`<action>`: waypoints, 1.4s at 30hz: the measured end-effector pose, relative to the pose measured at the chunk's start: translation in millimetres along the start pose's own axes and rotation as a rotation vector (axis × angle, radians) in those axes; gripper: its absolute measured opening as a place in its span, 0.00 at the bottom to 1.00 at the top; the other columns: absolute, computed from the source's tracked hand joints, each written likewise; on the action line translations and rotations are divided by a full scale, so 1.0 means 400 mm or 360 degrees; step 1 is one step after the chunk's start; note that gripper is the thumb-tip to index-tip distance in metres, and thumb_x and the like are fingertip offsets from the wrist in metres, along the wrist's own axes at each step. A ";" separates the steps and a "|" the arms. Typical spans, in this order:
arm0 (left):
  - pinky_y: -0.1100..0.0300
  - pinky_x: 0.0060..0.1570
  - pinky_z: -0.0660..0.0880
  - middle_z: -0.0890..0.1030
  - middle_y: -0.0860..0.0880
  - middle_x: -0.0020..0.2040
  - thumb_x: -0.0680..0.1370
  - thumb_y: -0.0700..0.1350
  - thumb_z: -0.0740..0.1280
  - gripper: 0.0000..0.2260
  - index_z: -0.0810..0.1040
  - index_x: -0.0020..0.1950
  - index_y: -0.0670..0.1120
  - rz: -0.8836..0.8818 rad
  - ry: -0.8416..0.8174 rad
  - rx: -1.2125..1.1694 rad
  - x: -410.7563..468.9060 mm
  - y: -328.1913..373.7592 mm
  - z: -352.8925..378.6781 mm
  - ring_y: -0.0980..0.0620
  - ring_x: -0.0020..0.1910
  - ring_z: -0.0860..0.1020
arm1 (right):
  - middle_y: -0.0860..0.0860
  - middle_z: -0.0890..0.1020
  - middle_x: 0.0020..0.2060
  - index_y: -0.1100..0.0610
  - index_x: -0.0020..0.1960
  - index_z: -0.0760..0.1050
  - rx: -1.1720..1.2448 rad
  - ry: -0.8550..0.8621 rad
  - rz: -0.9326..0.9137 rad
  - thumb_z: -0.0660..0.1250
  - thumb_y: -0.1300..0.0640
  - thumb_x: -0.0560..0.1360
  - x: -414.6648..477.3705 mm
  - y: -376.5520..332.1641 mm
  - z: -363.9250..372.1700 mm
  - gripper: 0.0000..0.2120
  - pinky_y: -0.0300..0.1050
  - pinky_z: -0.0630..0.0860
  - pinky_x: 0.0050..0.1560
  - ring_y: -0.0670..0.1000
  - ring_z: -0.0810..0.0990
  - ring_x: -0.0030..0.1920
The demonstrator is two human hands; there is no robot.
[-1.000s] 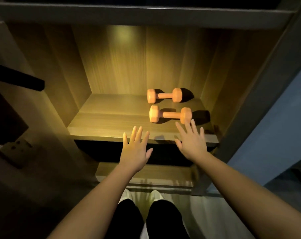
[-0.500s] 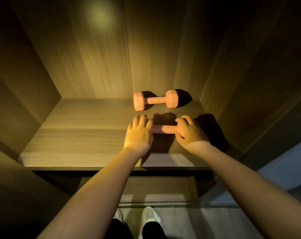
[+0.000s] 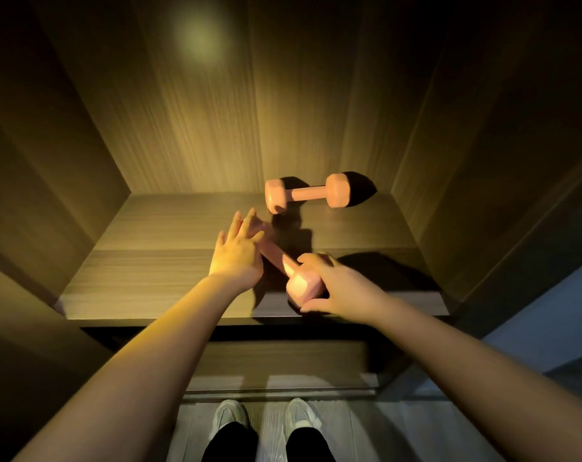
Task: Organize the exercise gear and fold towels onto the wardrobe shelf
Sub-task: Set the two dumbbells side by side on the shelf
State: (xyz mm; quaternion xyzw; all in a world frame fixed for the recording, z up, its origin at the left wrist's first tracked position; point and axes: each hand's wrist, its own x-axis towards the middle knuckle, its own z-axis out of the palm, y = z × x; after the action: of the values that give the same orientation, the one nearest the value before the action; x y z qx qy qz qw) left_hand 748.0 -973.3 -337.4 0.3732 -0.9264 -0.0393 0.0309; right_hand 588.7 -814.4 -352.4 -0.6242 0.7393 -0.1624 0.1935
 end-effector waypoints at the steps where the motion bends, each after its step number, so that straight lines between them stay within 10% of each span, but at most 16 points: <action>1: 0.44 0.76 0.48 0.43 0.50 0.81 0.80 0.43 0.59 0.25 0.59 0.78 0.52 -0.0016 0.0015 -0.0076 -0.012 0.002 -0.005 0.46 0.79 0.40 | 0.48 0.73 0.66 0.38 0.72 0.52 -0.0002 -0.0005 0.0003 0.74 0.41 0.68 0.004 -0.001 0.006 0.41 0.46 0.74 0.58 0.50 0.76 0.63; 12: 0.52 0.61 0.70 0.76 0.48 0.65 0.78 0.62 0.61 0.23 0.75 0.66 0.49 0.0238 0.0146 -0.0194 -0.149 0.139 -0.022 0.47 0.65 0.72 | 0.50 0.69 0.73 0.49 0.77 0.60 -0.0206 0.0062 0.0200 0.65 0.38 0.75 -0.021 0.045 0.006 0.34 0.51 0.69 0.67 0.54 0.69 0.71; 18: 0.51 0.53 0.75 0.75 0.44 0.63 0.79 0.55 0.63 0.19 0.75 0.64 0.45 0.0086 0.0042 -0.0049 -0.145 0.119 -0.062 0.44 0.57 0.76 | 0.49 0.72 0.70 0.45 0.75 0.61 -0.0254 0.0014 0.0164 0.62 0.38 0.77 -0.013 0.031 0.014 0.29 0.48 0.72 0.61 0.53 0.72 0.69; 28: 0.51 0.49 0.75 0.67 0.44 0.69 0.80 0.49 0.65 0.23 0.64 0.74 0.49 -0.0062 -0.0250 0.0101 -0.106 0.069 -0.096 0.42 0.59 0.76 | 0.48 0.51 0.79 0.41 0.78 0.48 -0.0392 -0.0233 0.0315 0.62 0.41 0.78 0.080 -0.004 0.015 0.35 0.61 0.53 0.75 0.56 0.49 0.78; 42: 0.47 0.54 0.78 0.60 0.45 0.67 0.74 0.37 0.68 0.35 0.56 0.76 0.53 -0.0264 -0.0111 -0.0236 -0.069 -0.052 -0.044 0.44 0.63 0.68 | 0.55 0.45 0.79 0.58 0.79 0.40 -0.0787 0.0100 0.0439 0.57 0.60 0.81 0.348 0.047 -0.101 0.34 0.60 0.42 0.75 0.58 0.41 0.78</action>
State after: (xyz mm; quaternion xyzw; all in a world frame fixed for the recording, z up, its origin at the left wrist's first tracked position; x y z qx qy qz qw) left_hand 783.7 -970.1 -322.9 0.4437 -0.8874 -0.1231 0.0227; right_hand 532.6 -948.5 -337.8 -0.5408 0.8399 0.0313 0.0327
